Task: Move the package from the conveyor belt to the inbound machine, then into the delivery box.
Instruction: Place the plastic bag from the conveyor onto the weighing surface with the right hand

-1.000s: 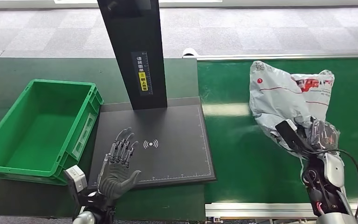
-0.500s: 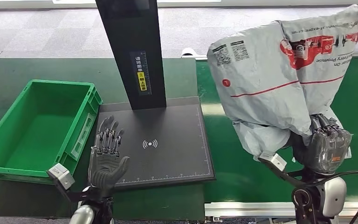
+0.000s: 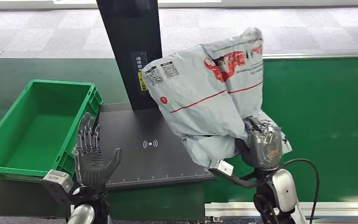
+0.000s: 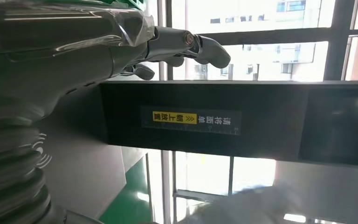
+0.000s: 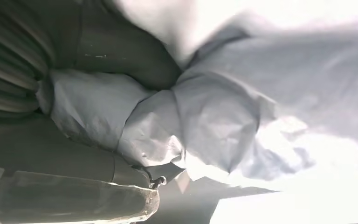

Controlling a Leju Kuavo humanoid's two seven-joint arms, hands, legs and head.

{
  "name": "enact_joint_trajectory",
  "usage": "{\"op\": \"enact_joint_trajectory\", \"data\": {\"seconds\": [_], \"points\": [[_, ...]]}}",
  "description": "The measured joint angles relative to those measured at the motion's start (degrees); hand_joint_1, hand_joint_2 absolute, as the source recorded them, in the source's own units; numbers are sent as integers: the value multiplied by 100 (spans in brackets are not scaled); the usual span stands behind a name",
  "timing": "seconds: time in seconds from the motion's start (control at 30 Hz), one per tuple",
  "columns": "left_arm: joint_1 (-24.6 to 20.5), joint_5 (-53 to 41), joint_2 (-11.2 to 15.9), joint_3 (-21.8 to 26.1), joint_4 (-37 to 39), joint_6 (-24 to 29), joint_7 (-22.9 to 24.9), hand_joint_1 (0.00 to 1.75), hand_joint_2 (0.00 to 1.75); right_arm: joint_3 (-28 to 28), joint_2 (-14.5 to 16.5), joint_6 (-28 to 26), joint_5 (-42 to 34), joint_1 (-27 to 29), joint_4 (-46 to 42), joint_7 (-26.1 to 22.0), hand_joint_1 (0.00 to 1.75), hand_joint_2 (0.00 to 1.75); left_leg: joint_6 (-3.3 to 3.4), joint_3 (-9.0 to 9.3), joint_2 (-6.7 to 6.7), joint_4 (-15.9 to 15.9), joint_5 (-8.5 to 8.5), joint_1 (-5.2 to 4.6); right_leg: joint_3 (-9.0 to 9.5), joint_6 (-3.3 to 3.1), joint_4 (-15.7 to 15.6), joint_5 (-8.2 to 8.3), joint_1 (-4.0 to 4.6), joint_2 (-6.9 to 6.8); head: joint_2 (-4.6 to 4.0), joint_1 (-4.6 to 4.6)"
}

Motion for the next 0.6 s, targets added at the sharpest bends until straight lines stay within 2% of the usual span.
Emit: {"op": "enact_joint_trajectory", "data": {"seconds": [0.13,0.27,0.37,0.6], "points": [[-54,-9,-4,-95,5,-44,-3,0,175,948,-115,1172,109,-218,738,436,175,175,0,-2,-1,0,0,0,-2,0,2,0,1,0,0,0],[-116,68,3,-157,61,-101,-3,0,175,1601,-154,1969,34,-592,1497,771,175,175,0,-1,1,0,0,0,-3,0,2,0,0,1,0,1],[-168,111,14,-233,134,-109,-3,0,175,1924,-170,2149,-51,-906,1957,868,175,175,0,7,8,0,0,0,0,0,1,1,0,7,0,1],[-240,148,29,-320,247,-90,-3,0,175,2298,-189,2133,-108,-1308,2421,863,175,175,-1,31,17,0,0,0,18,-6,0,5,1,14,0,1]]}}
